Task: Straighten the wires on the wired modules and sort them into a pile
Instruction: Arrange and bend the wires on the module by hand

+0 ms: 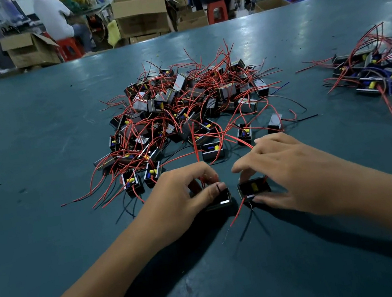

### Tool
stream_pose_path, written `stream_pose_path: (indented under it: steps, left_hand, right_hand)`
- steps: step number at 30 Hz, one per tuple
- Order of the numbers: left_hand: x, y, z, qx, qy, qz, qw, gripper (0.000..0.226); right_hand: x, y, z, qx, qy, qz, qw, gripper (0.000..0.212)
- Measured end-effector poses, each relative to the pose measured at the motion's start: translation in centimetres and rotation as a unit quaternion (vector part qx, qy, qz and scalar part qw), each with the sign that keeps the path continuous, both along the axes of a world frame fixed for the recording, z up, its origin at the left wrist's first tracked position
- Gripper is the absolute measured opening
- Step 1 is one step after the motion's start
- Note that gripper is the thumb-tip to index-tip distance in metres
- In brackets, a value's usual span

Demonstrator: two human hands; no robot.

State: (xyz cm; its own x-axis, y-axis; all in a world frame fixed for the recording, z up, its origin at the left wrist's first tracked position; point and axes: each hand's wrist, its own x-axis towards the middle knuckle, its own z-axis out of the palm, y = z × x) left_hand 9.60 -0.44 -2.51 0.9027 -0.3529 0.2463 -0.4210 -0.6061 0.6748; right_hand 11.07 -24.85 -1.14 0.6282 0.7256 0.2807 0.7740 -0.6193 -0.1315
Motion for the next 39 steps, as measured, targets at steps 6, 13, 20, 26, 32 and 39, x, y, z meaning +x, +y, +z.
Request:
stream_pose_path:
  steps: [6,13,20,26,32,39]
  left_hand:
    - [0.1,1.2,0.7,0.017,-0.065,0.021,0.998,0.012]
    - [-0.4,0.7,1.1,0.018,-0.051,-0.014,0.998,0.014]
    - [-0.9,0.2,1.2,0.012,-0.016,0.005,1.0,0.016]
    - [-1.3,-0.5,1.2,0.013,-0.089,0.037,0.995,0.03]
    - [-1.6,-1.3,1.5,0.047,-0.135,0.032,0.989,0.018]
    - [-1.6,-1.2,1.7,0.046,-0.124,0.011,0.991,0.015]
  right_hand:
    - [-0.1,0.3,0.8,-0.023,-0.104,-0.002,0.994,0.058]
    - [0.0,0.2,0.3,-0.036,-0.08,0.003,0.996,0.046]
    - [0.1,0.0,0.3,0.013,0.031,-0.012,0.999,0.035]
    - [-1.3,1.5,1.2,0.211,0.02,-0.044,0.976,0.02]
    - [-2.3,3.3,0.9,0.237,0.026,-0.054,0.97,0.032]
    - [-1.9,2.7,0.9,0.262,0.077,-0.085,0.958,0.011]
